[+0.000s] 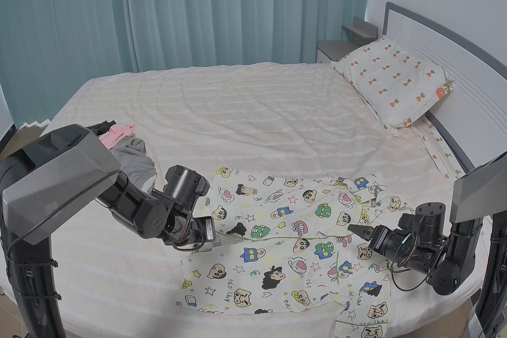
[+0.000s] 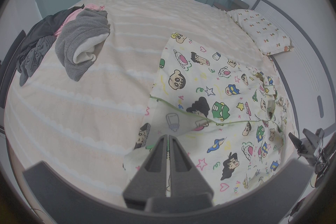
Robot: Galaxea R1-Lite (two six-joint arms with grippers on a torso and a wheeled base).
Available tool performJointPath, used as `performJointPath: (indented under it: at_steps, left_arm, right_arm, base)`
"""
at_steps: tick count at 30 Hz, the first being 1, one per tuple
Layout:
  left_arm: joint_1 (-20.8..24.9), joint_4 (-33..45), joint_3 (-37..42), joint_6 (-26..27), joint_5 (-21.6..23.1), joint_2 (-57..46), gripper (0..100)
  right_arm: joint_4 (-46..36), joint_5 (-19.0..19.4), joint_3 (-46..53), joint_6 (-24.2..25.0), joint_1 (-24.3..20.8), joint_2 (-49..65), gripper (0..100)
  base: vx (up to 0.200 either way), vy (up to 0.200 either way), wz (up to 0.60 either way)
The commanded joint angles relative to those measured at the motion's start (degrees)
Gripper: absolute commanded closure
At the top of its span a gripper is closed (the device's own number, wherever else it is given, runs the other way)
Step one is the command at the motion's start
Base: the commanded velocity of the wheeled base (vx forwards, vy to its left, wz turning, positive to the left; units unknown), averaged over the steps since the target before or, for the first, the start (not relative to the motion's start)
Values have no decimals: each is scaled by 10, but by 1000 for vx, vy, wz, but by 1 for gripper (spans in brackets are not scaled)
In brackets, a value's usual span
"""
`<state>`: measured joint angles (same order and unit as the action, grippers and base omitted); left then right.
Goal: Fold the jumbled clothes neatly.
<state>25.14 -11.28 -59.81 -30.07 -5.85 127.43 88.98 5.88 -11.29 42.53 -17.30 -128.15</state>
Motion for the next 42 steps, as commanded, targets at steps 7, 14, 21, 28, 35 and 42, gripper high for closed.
performJointPath:
  at_steps: [7, 14, 21, 28, 35, 42]
  left_arm:
    - [-14, -23, 17, -47, 46, 12, 100]
    - [-16, -1, 63, -46, 76, -8, 100]
    - [-27, -1, 93, -48, 66, -9, 100]
    - [-39, -49, 118, -81, 65, -8, 0]
    - [-38, -66, 123, -98, 53, -4, 0]
    - [-22, -81, 133, -104, 39, 10, 0]
  right_arm:
    - [7, 1, -1, 0, 2, 0, 0]
    - [7, 1, 0, 0, 1, 0, 0]
    - [7, -2, 0, 0, 0, -1, 0]
    - [7, -13, -1, 0, -2, -3, 0]
    - [7, -14, -1, 0, -2, -4, 0]
    - [7, -14, -2, 0, -2, -4, 0]
  base:
    - [0, 0, 0]
    - [0, 0, 0]
    - [0, 0, 0]
    - [0, 0, 0]
    - [0, 0, 0]
    - [0, 0, 0]
